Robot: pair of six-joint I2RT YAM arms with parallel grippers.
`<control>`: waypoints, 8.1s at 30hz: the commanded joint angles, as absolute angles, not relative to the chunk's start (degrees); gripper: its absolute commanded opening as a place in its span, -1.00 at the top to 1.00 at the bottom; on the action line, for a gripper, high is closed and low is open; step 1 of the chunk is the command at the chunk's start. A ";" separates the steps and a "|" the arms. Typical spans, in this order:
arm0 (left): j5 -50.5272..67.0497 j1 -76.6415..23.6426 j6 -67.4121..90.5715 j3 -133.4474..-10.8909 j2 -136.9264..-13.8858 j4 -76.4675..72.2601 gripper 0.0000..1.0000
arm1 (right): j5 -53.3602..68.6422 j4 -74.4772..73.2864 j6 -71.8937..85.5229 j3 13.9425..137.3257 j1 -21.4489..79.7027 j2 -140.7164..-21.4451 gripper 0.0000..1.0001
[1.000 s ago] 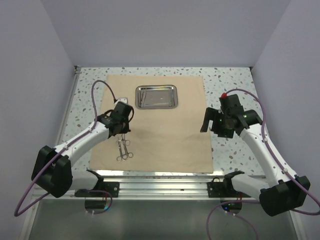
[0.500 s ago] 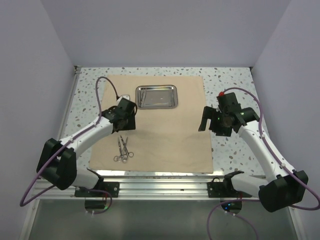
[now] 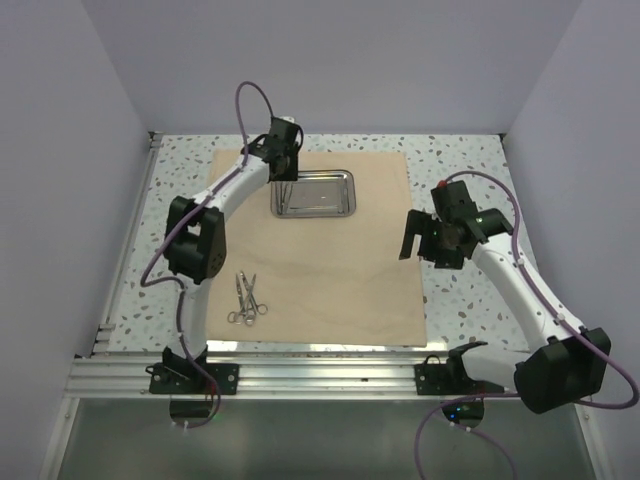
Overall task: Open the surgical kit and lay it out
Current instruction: Pick up the medical item from the container, then place the medical item in the surgical kit, then pick up the medical item from the container, then place the medical item in the surgical kit, then pick up the medical item from the container.
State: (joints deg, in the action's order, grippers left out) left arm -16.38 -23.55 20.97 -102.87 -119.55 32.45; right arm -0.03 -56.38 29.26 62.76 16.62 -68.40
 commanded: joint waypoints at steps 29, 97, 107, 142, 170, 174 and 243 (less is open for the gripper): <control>-6.06 -20.74 13.54 -120.85 -141.68 29.62 0.60 | -5.80 -56.78 28.48 72.07 16.87 -81.83 -0.79; -16.18 -26.46 24.71 -125.39 -130.85 41.66 -0.15 | -5.88 -56.07 27.25 64.33 16.88 -70.22 -0.81; -13.89 -22.06 21.89 -129.64 -139.47 37.09 -0.08 | -7.47 -56.87 27.68 66.01 16.79 -73.56 -0.81; -8.53 -19.60 21.18 -122.34 -144.84 34.72 1.00 | -6.42 -55.63 29.97 67.06 16.87 -78.58 -0.79; -16.34 -33.56 33.29 -82.74 -105.74 29.00 1.00 | 1.76 -50.10 28.83 59.25 16.87 -73.57 -0.79; -17.84 -39.88 37.34 -74.98 -101.53 27.95 1.00 | 2.46 -50.89 28.13 57.66 16.88 -70.68 -0.79; -15.56 -20.48 17.05 -116.20 -134.82 34.10 0.32 | -5.36 -56.25 31.29 64.07 17.31 -76.46 -0.80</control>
State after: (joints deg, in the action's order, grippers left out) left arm -17.32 -20.93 18.20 -117.12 -134.37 36.71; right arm -4.01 -55.31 30.26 61.82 17.23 -76.25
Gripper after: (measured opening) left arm 0.335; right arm 0.899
